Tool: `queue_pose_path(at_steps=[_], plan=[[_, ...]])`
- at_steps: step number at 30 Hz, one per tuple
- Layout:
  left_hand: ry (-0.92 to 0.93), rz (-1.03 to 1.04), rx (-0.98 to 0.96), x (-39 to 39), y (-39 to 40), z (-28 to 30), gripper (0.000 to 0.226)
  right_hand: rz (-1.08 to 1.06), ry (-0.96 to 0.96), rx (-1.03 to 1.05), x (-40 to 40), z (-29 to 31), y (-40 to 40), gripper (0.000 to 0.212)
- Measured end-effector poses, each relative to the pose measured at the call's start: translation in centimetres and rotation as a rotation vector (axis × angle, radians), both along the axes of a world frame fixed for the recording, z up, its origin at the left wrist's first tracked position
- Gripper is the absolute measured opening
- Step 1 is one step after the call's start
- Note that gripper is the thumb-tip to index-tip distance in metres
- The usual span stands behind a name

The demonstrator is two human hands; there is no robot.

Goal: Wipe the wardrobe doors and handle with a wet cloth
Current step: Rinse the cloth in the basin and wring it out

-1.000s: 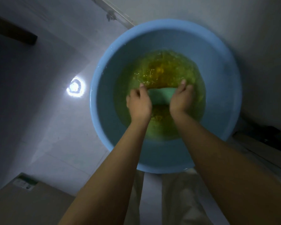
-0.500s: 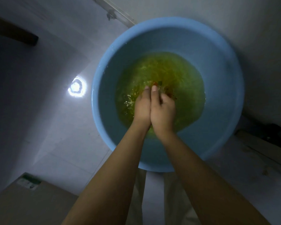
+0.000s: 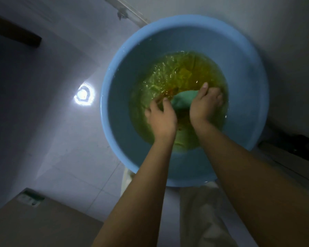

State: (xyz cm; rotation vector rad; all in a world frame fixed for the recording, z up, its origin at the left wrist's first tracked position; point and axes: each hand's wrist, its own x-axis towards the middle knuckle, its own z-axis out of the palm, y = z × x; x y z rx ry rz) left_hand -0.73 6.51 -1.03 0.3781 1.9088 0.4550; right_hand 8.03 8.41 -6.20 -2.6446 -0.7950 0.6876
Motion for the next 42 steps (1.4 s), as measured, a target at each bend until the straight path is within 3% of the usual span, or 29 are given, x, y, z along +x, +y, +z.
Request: queue_pose_path(at_steps=[1,3,5,7,9,11,15,21,23,26,28,30,33,35,39,42], plan=[[-0.009,0.003,-0.041,-0.3,0.0,-0.1,0.039,0.005,-0.039,-0.072,-0.2,0.0,-0.4,0.042],[-0.040,-0.017,-0.062,-0.7,0.1,-0.5,0.044,0.097,0.060,-0.249,-1.2,-0.2,-1.1,0.042],[-0.070,-0.044,-0.106,-0.7,0.3,-0.2,0.047,0.160,0.338,-0.324,-2.6,0.4,-1.7,0.044],[-0.123,-0.015,-0.146,-1.0,0.4,-0.4,0.044,0.082,0.636,-0.348,-4.2,2.6,-2.0,0.047],[-0.210,0.049,-0.172,-1.6,0.7,-0.4,0.039,-0.027,0.757,-0.262,-5.5,4.9,-2.3,0.038],[-0.244,0.104,-0.178,-1.7,1.1,-0.1,0.036,-0.097,0.749,-0.102,-6.2,6.2,-2.6,0.033],[-0.152,0.016,-0.117,-0.7,1.8,0.5,0.036,-0.063,0.561,0.112,-5.5,5.1,-1.7,0.047],[-0.096,0.059,-0.142,0.8,1.5,0.5,0.049,0.156,0.507,0.008,-3.3,1.5,-0.2,0.060],[-0.065,0.079,-0.109,1.5,1.2,0.9,0.045,0.221,0.398,-0.068,-2.4,1.1,0.3,0.059],[-0.013,0.133,-0.002,1.6,1.2,1.0,0.040,0.031,0.188,-0.140,0.1,-0.2,0.6,0.050],[-0.011,0.110,-0.046,0.5,1.3,0.3,0.044,-0.099,0.093,-0.108,1.1,-0.5,-0.5,0.041],[-0.023,0.069,-0.117,-0.5,1.2,-0.5,0.043,-0.088,0.180,-0.146,0.7,-0.1,-1.8,0.036],[-0.085,0.093,-0.157,-0.8,0.8,-0.4,0.049,-0.138,0.573,-0.220,-1.3,2.0,-2.8,0.035],[-0.147,0.103,-0.163,-0.8,0.5,0.3,0.048,-0.208,0.741,-0.132,-2.9,4.6,-3.3,0.023],[-0.139,0.135,-0.060,-0.6,0.4,2.0,0.047,-0.323,0.809,0.085,-5.1,6.8,-3.7,0.029],[-0.098,0.146,-0.038,-0.1,0.5,3.1,0.051,-0.388,0.764,0.108,-5.3,7.0,-2.6,0.026]])
